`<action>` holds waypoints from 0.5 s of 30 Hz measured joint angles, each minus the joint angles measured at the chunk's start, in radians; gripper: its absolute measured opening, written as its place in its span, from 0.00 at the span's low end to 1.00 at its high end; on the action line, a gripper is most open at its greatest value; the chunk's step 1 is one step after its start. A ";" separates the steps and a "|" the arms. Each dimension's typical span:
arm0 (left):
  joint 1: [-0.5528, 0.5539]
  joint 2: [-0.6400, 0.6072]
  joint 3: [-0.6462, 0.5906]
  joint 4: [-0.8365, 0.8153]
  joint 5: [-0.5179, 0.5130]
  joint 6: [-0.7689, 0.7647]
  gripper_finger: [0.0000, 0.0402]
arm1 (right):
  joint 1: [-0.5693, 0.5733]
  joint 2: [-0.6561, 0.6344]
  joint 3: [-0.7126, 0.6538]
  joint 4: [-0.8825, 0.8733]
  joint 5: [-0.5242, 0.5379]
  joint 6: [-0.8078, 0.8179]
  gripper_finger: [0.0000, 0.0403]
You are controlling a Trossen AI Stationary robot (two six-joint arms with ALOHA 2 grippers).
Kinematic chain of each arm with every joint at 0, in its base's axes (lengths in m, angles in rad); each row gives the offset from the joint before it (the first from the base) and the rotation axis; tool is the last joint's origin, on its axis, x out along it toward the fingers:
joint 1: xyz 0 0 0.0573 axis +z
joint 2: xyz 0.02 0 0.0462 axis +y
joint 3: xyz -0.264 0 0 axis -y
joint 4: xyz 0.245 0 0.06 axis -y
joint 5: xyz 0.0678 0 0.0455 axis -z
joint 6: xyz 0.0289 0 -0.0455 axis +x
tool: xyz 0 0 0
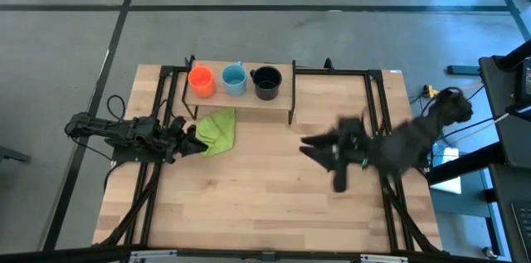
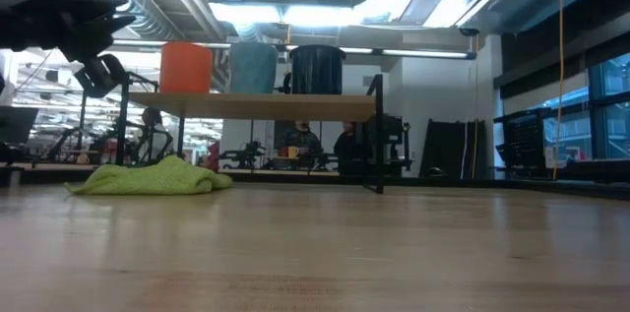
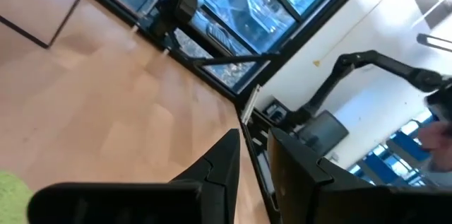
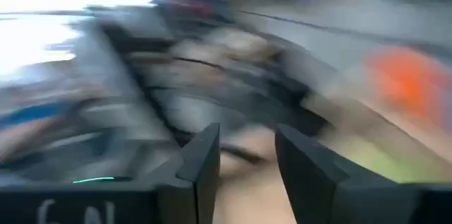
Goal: Stack small to large cups/mugs on shelf
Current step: Return to Home Position
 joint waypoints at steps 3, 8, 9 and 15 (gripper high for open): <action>0.000 0.000 0.000 -0.004 -0.012 0.004 0.17 | -0.140 -0.005 0.059 0.370 -0.579 -0.396 0.34; 0.000 0.000 0.000 0.004 -0.012 0.000 0.17 | -0.346 -0.026 0.073 0.268 -0.914 -0.536 0.34; 0.000 0.000 0.000 0.005 -0.012 -0.001 0.17 | -0.386 -0.028 0.065 0.183 -0.863 -0.532 0.34; 0.000 0.000 0.000 0.006 -0.015 -0.019 0.17 | -0.659 -0.082 -0.044 0.243 -1.320 -0.591 0.34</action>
